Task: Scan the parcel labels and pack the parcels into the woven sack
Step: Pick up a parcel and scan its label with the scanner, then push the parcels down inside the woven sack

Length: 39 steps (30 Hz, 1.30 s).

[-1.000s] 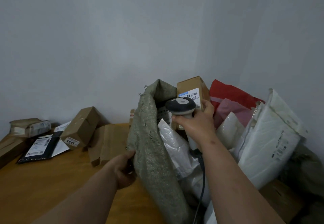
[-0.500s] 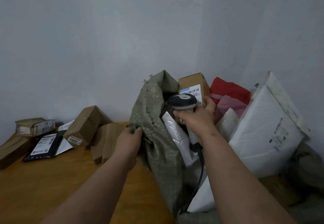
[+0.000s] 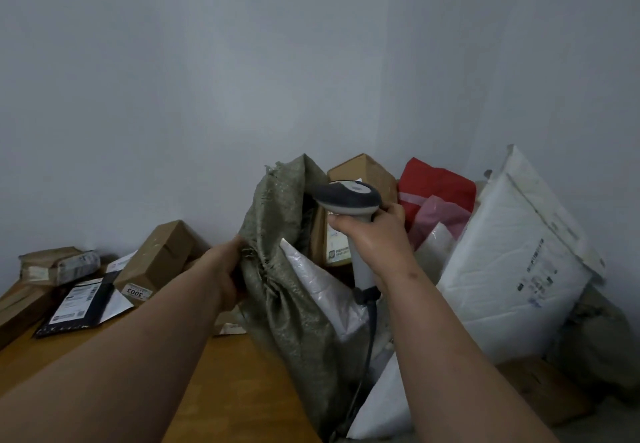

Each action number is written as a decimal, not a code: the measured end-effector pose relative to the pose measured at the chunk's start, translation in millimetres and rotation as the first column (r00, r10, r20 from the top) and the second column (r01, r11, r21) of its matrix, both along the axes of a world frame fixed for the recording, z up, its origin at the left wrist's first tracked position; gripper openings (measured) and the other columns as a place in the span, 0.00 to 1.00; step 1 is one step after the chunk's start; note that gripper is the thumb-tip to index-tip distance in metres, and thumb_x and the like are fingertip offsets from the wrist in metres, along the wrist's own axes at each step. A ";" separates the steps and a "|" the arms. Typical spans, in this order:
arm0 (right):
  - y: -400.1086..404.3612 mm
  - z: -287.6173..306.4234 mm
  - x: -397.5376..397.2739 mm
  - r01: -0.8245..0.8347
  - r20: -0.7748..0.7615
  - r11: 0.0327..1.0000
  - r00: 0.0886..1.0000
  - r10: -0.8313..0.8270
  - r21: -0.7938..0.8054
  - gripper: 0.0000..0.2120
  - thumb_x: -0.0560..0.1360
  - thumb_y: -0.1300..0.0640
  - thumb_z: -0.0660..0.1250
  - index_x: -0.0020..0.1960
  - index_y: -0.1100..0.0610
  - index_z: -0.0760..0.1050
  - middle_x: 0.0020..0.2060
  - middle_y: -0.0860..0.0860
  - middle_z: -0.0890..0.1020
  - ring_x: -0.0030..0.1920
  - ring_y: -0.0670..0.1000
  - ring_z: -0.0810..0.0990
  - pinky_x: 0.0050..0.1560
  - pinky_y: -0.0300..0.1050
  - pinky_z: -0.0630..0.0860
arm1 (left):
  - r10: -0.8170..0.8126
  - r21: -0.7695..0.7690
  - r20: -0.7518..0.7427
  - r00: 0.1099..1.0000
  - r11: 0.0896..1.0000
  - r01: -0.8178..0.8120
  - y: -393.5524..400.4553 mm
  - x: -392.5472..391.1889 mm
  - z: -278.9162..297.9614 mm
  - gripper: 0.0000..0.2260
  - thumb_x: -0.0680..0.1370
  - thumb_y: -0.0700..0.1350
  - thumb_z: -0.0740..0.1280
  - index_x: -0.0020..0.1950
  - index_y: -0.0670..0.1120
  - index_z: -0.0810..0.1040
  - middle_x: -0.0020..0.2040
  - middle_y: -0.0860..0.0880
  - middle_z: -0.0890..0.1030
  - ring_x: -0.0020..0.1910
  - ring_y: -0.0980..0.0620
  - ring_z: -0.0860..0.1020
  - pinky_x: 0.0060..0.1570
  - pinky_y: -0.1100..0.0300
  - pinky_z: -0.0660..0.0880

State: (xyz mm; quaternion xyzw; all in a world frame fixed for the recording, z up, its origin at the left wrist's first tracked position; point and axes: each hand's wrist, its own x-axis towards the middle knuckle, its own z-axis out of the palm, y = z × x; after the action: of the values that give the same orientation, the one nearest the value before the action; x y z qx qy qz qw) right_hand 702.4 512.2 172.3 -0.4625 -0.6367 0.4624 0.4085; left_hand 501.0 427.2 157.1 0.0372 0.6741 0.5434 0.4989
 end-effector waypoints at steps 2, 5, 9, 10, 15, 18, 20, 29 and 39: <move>-0.5 -2.0 -3.9 0.029 0.048 0.997 0.998 -0.033 0.065 0.21 0.67 0.42 0.76 0.57 0.46 0.78 0.63 0.41 0.63 0.66 0.49 0.70 0.64 0.45 0.66 | 0.005 -0.033 -0.082 0.997 0.999 -0.007 7.6 -4.6 -2.2 0.10 0.82 0.42 0.64 0.46 0.38 0.80 0.43 0.39 0.83 0.39 0.43 0.81 0.33 0.51 0.78; 0.0 -6.2 -5.0 0.031 0.144 0.994 0.988 -0.046 0.106 0.25 0.69 0.41 0.75 0.64 0.45 0.79 0.74 0.38 0.58 0.72 0.49 0.61 0.66 0.44 0.57 | 0.059 0.074 -0.174 0.983 0.996 -0.046 18.8 -15.1 4.0 0.06 0.82 0.38 0.62 0.54 0.40 0.78 0.46 0.40 0.81 0.41 0.44 0.79 0.39 0.50 0.79; -1.5 -7.1 -5.5 0.002 0.071 1.000 0.998 -0.003 0.003 0.21 0.63 0.39 0.75 0.55 0.38 0.77 0.72 0.43 0.69 0.72 0.55 0.68 0.72 0.61 0.64 | 0.040 0.125 0.039 0.998 0.991 -0.045 22.8 -38.7 22.4 0.12 0.80 0.49 0.64 0.41 0.43 0.79 0.38 0.42 0.83 0.36 0.45 0.81 0.37 0.53 0.77; -2.0 -6.6 -7.0 -0.016 0.048 1.000 0.999 0.017 -0.020 0.20 0.63 0.40 0.76 0.52 0.37 0.75 0.70 0.43 0.71 0.70 0.54 0.70 0.71 0.61 0.67 | -0.007 0.106 0.050 0.999 0.994 0.001 25.0 -41.4 27.4 0.15 0.80 0.53 0.64 0.40 0.43 0.80 0.36 0.43 0.83 0.33 0.45 0.82 0.35 0.54 0.78; 1.0 -5.5 -13.6 -0.113 0.063 0.988 0.991 0.121 -0.109 0.36 0.61 0.43 0.78 0.68 0.47 0.74 0.70 0.39 0.66 0.68 0.49 0.72 0.69 0.54 0.71 | -0.219 0.128 -0.148 0.964 0.963 0.238 41.9 -18.7 65.6 0.08 0.82 0.46 0.64 0.47 0.44 0.79 0.44 0.43 0.82 0.38 0.46 0.82 0.41 0.51 0.81; 2.5 0.4 -13.3 -0.148 -0.045 0.963 0.989 0.141 -0.224 0.38 0.58 0.43 0.78 0.66 0.52 0.77 0.62 0.49 0.80 0.60 0.54 0.80 0.62 0.56 0.78 | -0.248 0.471 -0.269 0.931 0.809 0.352 43.6 6.9 100.5 0.09 0.83 0.44 0.61 0.54 0.43 0.80 0.47 0.42 0.83 0.41 0.46 0.83 0.40 0.54 0.83; 4.4 6.8 -13.1 -0.106 -0.122 0.938 0.990 0.069 -0.331 0.35 0.60 0.45 0.76 0.65 0.58 0.78 0.56 0.55 0.83 0.55 0.58 0.83 0.59 0.57 0.80 | -0.301 0.673 -0.338 0.892 0.585 0.453 37.6 23.6 124.3 0.11 0.82 0.45 0.63 0.57 0.42 0.81 0.50 0.42 0.84 0.47 0.44 0.84 0.45 0.52 0.82; -14.8 33.1 4.9 -0.102 -0.472 0.928 0.877 -0.086 -0.359 0.21 0.70 0.54 0.78 0.60 0.61 0.80 0.51 0.57 0.86 0.52 0.58 0.84 0.55 0.54 0.81 | 0.010 0.320 -0.474 0.880 0.934 0.162 16.8 25.5 61.0 0.18 0.76 0.62 0.69 0.51 0.48 0.82 0.43 0.46 0.87 0.39 0.47 0.86 0.34 0.56 0.81; -58.8 45.6 30.5 -0.125 -0.519 0.965 0.855 -0.014 -0.231 0.16 0.72 0.56 0.76 0.57 0.61 0.81 0.39 0.52 0.85 0.45 0.54 0.86 0.45 0.48 0.83 | -0.207 0.306 -0.570 0.795 0.845 0.438 -32.6 32.2 37.5 0.37 0.60 0.64 0.78 0.64 0.49 0.77 0.55 0.48 0.85 0.52 0.46 0.84 0.46 0.52 0.80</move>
State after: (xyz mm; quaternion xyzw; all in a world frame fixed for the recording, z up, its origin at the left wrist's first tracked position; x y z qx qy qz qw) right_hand 733.0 453.4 217.9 -0.3517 -0.4518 0.6594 0.4872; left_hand 533.1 394.6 194.6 0.4057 0.6312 0.5500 0.3666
